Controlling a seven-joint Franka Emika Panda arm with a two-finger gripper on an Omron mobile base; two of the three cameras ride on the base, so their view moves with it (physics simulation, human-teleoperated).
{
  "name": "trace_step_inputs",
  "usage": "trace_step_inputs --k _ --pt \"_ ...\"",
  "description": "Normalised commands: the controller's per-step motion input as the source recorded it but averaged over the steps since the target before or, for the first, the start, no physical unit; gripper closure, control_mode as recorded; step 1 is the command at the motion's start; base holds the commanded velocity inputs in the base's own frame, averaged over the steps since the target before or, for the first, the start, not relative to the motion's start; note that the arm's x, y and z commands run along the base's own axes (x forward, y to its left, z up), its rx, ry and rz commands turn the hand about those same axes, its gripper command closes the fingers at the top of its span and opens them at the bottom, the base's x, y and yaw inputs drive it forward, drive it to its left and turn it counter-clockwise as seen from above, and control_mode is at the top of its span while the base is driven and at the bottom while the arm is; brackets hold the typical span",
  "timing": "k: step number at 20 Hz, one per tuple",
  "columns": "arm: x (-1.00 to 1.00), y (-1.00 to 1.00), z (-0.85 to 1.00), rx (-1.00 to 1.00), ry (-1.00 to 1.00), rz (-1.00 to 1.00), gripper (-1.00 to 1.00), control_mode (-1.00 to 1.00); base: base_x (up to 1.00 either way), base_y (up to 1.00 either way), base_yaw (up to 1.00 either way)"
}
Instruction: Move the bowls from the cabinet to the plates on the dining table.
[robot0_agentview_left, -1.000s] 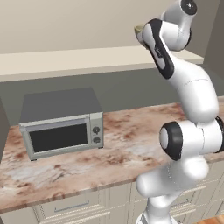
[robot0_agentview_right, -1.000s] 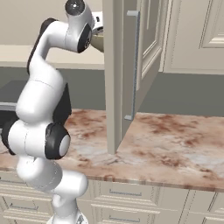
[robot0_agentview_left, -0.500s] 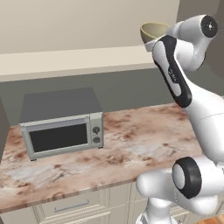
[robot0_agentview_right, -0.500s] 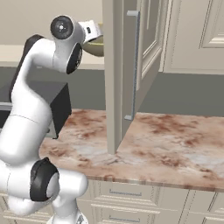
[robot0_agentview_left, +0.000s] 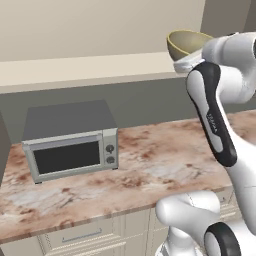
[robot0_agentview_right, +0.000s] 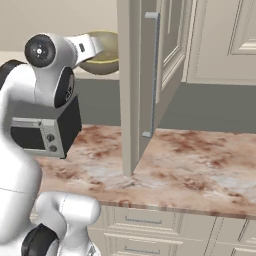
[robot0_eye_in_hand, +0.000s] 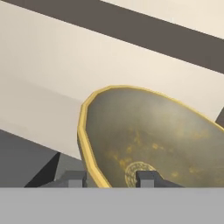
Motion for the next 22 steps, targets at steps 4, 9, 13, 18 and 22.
trace_step_inputs --k 4,9,13,18,22 --pt "-1.0 0.01 0.0 0.0 0.02 0.0 1.0 -1.0 0.0 0.0 0.0" --pt "-1.0 0.0 0.0 0.0 0.07 0.0 1.0 -1.0 0.0 0.0 0.0" --pt "-0.83 0.03 0.0 0.0 0.12 0.0 1.0 -1.0 0.0 0.0 0.0" --pt "-0.71 0.04 -0.16 0.0 0.11 0.0 1.0 -1.0 0.0 0.0 0.0" --pt "-0.49 0.09 -0.41 0.0 0.09 0.0 1.0 -1.0 0.0 0.0 0.0"
